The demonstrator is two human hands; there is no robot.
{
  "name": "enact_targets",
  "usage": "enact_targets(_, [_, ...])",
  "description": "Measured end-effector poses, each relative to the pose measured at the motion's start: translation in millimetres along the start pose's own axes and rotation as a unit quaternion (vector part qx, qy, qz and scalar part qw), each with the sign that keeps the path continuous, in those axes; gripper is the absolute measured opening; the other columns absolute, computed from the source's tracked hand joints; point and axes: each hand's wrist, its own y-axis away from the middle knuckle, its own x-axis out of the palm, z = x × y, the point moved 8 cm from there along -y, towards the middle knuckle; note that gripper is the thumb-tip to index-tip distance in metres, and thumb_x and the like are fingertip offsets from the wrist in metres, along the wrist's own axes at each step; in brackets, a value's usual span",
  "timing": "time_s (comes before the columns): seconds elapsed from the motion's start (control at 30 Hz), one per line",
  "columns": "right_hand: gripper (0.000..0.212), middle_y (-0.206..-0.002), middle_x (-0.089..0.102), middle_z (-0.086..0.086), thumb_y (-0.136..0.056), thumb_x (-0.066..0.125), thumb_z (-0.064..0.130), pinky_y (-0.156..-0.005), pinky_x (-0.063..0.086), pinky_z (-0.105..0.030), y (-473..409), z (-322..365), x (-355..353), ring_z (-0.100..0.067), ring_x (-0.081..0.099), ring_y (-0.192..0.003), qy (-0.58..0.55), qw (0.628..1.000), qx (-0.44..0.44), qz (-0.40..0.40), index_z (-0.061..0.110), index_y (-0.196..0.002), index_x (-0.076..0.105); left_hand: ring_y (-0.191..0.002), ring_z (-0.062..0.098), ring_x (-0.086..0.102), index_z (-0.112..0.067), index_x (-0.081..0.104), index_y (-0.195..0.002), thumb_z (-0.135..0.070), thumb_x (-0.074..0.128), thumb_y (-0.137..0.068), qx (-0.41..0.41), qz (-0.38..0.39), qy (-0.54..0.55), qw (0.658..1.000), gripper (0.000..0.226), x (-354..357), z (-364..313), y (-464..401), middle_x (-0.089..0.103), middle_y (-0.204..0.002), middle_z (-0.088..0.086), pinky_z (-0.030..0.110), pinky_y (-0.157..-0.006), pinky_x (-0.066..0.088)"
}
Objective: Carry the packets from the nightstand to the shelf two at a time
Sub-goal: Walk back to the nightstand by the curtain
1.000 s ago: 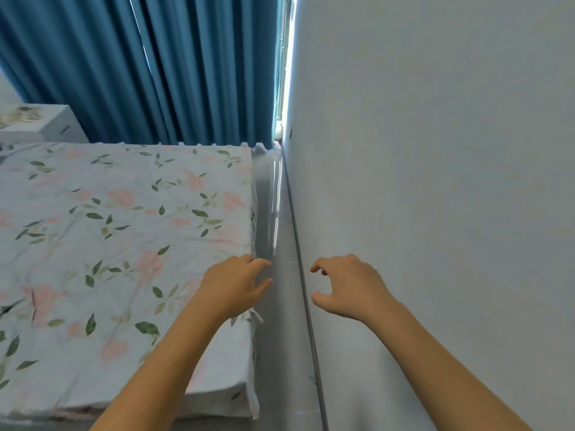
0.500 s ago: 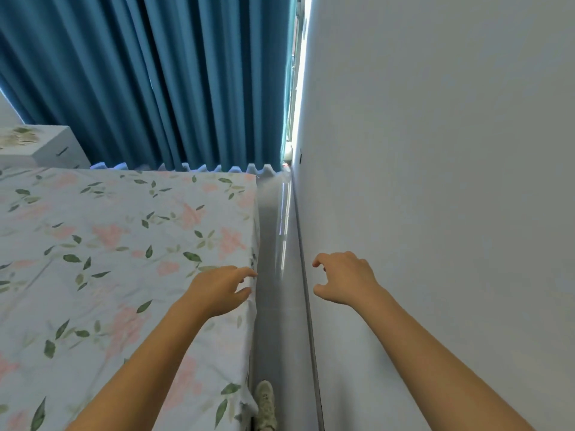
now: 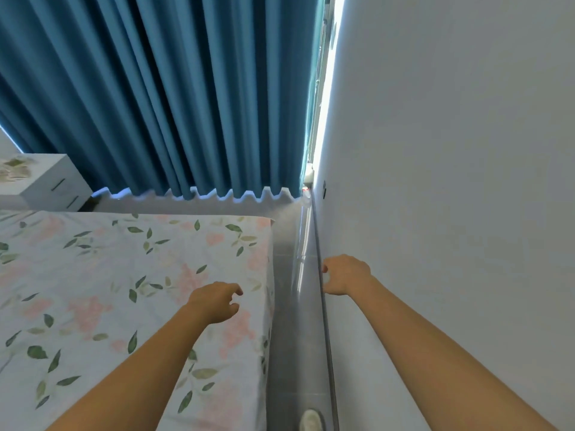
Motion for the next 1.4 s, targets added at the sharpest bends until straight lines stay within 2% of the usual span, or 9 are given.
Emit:
enact_targets(0.17, [0.044,-0.124,0.059,-0.001,-0.084,0.057,0.021,-0.075,0.044,-0.027,-131.7,-39.0,-60.6,-0.021,0.060,-0.107,0.015,1.000,0.021,0.003,0.021,-0.129,0.055,-0.118,0.017,0.055,-0.031,0.053,-0.131,-0.037,0.046,-0.096,0.006,-0.027,0.007,1.000,0.036,-66.9,-8.2,-140.6,0.055,-0.134,-0.003,0.034,-0.093,0.047])
enact_targets(0.37, [0.046,-0.126,0.057,0.000,-0.084,0.057,0.024,-0.083,0.047,-0.029,-269.6,-77.8,-135.6,-0.021,0.059,-0.110,0.001,1.000,0.027,0.015,0.021,-0.129,0.054,-0.117,0.017,0.056,-0.031,0.054,-0.130,-0.036,0.048,-0.093,-0.021,-0.025,0.019,0.999,0.038,-146.8,-5.6,-282.7,0.055,-0.135,-0.003,0.033,-0.094,0.048])
enact_targets(0.63, [0.043,-0.126,0.057,-0.001,-0.084,0.058,0.024,-0.078,0.044,-0.028,-435.4,-87.7,-222.5,-0.022,0.060,-0.109,-0.002,1.000,0.003,0.009,0.022,-0.126,0.056,-0.119,0.016,0.054,-0.036,0.053,-0.131,-0.033,0.048,-0.092,-0.004,-0.039,0.035,0.999,0.039,-245.8,-1.5,-445.6,0.056,-0.134,-0.003,0.036,-0.096,0.048])
enact_targets(0.77, [0.043,-0.123,0.058,0.000,-0.083,0.056,0.023,-0.078,0.043,-0.027,-536.8,-89.5,-265.3,-0.022,0.060,-0.109,0.009,1.000,-0.006,0.005,0.022,-0.127,0.056,-0.117,0.014,0.055,-0.036,0.049,-0.134,-0.032,0.047,-0.093,0.011,-0.061,0.032,0.998,0.040,-297.1,1.4,-544.1,0.057,-0.131,-0.005,0.029,-0.090,0.047])
enact_targets(0.93, [0.042,-0.123,0.060,0.000,-0.085,0.055,0.024,-0.081,0.047,-0.030,-664.9,-71.0,-338.4,-0.022,0.060,-0.109,-0.001,1.000,-0.031,-0.007,0.021,-0.127,0.057,-0.116,0.012,0.055,-0.035,0.049,-0.134,-0.035,0.046,-0.094,-0.005,-0.093,0.056,0.994,0.040,-373.8,42.6,-662.5,0.058,-0.128,-0.007,0.030,-0.093,0.046])
enact_targets(1.13, [0.039,-0.116,0.065,0.001,-0.085,0.060,0.035,-0.084,0.050,-0.032,-781.4,-61.0,-400.8,-0.024,0.061,-0.107,-0.038,0.997,-0.072,-0.009,0.024,-0.122,0.059,-0.109,0.009,0.055,-0.037,0.048,-0.133,-0.036,0.043,-0.095,-0.031,-0.110,0.050,0.992,0.038,-445.4,93.4,-762.1,0.060,-0.117,-0.012,0.022,-0.074,0.038])
enact_targets(1.27, [0.039,-0.115,0.064,-0.001,-0.083,0.060,0.030,-0.078,0.046,-0.030,-865.8,-54.1,-435.8,-0.026,0.060,-0.108,-0.007,0.995,-0.099,-0.001,0.023,-0.122,0.058,-0.099,0.007,0.055,-0.039,0.047,-0.132,-0.040,0.045,-0.093,-0.064,-0.104,0.073,0.990,0.039,-478.0,124.1,-828.8,0.059,-0.109,-0.016,0.024,-0.079,0.046])
enact_targets(1.33, [0.038,-0.112,0.065,-0.002,-0.083,0.060,0.035,-0.077,0.047,-0.031,-911.3,-46.7,-455.6,-0.027,0.061,-0.107,0.005,0.993,-0.121,-0.008,0.021,-0.119,0.060,-0.093,0.006,0.055,-0.039,0.046,-0.133,-0.041,0.047,-0.093,-0.077,-0.105,0.102,0.986,0.040,-494.4,140.8,-864.9,0.058,-0.106,-0.018,0.024,-0.077,0.047])
enact_targets(1.4, [0.043,-0.113,0.065,-0.001,-0.085,0.059,0.048,-0.085,0.051,-0.034,-953.1,-36.4,-475.2,-0.027,0.060,-0.108,0.014,0.989,-0.144,-0.013,0.022,-0.120,0.059,-0.084,0.005,0.055,-0.039,0.047,-0.133,-0.040,0.048,-0.093,-0.101,-0.116,0.136,0.979,0.040,-510.4,158.1,-895.3,0.059,-0.102,-0.019,0.024,-0.072,0.046])
